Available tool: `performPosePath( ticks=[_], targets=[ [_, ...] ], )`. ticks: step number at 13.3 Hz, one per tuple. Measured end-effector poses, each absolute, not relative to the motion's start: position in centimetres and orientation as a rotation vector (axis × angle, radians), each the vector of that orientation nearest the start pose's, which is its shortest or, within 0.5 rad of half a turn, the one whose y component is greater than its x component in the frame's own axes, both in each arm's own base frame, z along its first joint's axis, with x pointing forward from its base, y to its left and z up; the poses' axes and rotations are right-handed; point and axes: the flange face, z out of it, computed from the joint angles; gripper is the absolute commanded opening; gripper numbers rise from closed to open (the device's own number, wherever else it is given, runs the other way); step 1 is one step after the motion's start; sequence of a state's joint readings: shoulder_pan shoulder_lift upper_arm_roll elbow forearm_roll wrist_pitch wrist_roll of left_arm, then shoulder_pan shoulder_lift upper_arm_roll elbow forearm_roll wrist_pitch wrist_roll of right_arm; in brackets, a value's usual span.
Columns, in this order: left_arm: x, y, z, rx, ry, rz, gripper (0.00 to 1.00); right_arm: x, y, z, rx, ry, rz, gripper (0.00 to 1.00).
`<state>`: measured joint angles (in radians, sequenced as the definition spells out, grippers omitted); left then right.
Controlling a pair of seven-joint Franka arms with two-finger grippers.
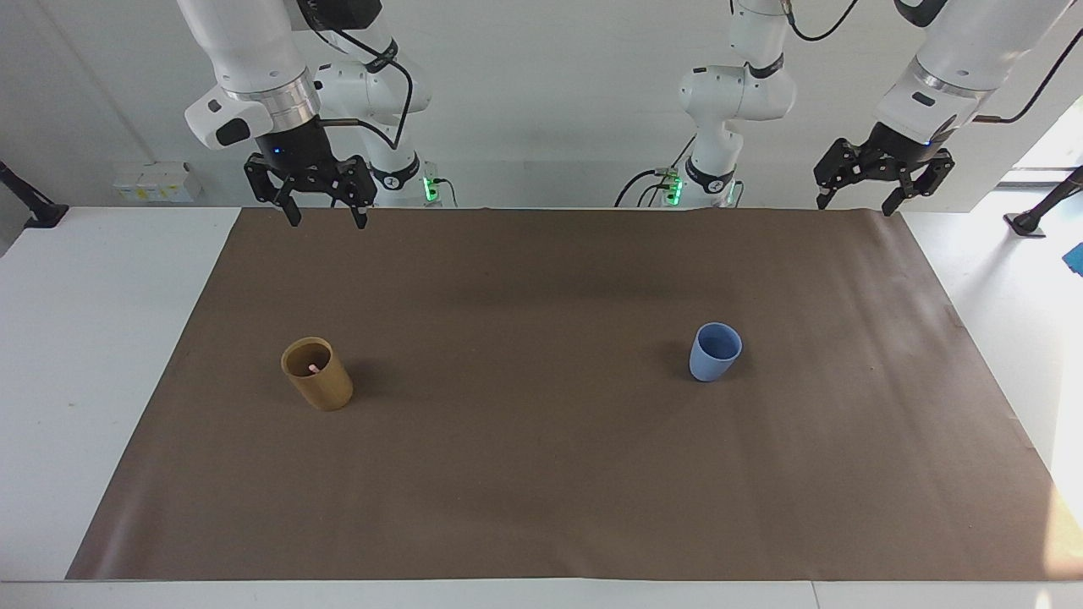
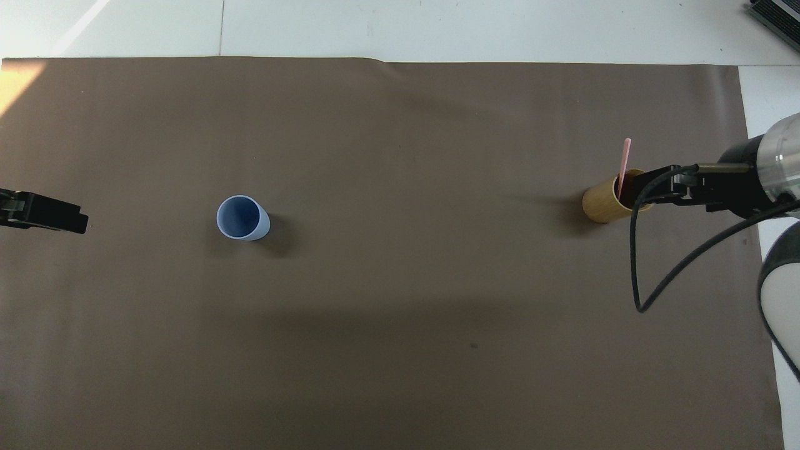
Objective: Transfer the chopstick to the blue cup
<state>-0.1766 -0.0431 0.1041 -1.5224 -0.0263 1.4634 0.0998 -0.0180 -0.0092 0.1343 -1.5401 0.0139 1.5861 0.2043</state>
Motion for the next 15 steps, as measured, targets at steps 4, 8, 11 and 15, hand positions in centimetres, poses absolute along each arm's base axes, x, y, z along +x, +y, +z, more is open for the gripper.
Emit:
performPosePath(
  ticks=[4,8,11,15],
  targets=[
    [53.1,-4.3,65.7,-3.160,0.285,0.003,1.00,55.0,6.6,64.5,-3.116,0.137,-0.085,1.00],
    [54.1,-4.8,62.7,-3.165,0.248,-0.024,1.00,55.1,6.6,64.6,-3.114,0.137,-0.098,1.00],
    [55.0,-5.6,58.4,-3.175,0.187,-0.061,1.00,55.1,6.6,64.6,-3.114,0.137,-0.098,1.00],
    [55.5,-7.6,52.9,-3.248,0.034,-0.100,1.00,55.1,6.6,64.6,-3.114,0.137,-0.099,1.00]
  ],
)
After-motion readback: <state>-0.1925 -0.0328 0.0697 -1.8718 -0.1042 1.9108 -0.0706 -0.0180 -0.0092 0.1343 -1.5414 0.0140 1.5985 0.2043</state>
